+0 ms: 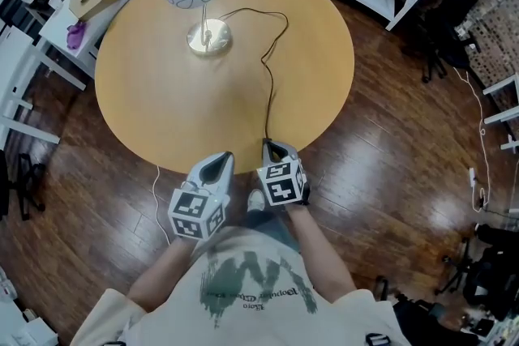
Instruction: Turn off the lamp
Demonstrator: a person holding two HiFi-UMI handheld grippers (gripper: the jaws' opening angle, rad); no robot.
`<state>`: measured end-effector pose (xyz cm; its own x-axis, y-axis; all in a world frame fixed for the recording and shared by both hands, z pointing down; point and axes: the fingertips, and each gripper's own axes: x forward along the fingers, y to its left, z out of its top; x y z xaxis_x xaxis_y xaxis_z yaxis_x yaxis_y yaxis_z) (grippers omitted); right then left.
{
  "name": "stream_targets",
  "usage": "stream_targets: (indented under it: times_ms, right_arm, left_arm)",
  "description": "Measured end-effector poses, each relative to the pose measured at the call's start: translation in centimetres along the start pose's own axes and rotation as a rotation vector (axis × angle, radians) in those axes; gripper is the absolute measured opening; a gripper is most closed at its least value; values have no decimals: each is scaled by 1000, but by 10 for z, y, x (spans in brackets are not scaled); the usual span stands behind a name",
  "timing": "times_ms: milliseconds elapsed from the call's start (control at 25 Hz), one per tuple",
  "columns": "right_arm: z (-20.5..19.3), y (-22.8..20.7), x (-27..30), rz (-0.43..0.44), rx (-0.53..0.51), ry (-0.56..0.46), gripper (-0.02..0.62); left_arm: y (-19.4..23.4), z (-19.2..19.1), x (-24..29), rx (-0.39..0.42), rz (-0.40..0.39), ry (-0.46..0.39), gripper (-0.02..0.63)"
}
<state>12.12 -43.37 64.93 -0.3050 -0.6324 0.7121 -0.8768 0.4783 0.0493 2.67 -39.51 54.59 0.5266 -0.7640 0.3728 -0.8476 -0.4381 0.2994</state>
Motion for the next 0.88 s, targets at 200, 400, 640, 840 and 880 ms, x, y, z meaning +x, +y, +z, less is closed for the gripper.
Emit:
stream_targets:
  times_ms: [200,400,640,840,880]
  right_arm:
    - [1,1,2,0,-13,46,-3]
    - [2,-1,5,49,42,108,-2]
    - [2,-7,5,20,38,25,-2]
    - [6,-6,3,0,9,-12,-2]
    - [7,-6,2,-5,11,-19,-1]
  left_arm:
    - [-1,0,-1,0,-3,1,-2]
    - [1,1,-2,1,-5,-3,-2]
    - [4,6,-7,3,1,-15,-2]
    - [11,11,-14,0,12,-28,-2]
    - [12,12,-15,-1,13,-30,-2]
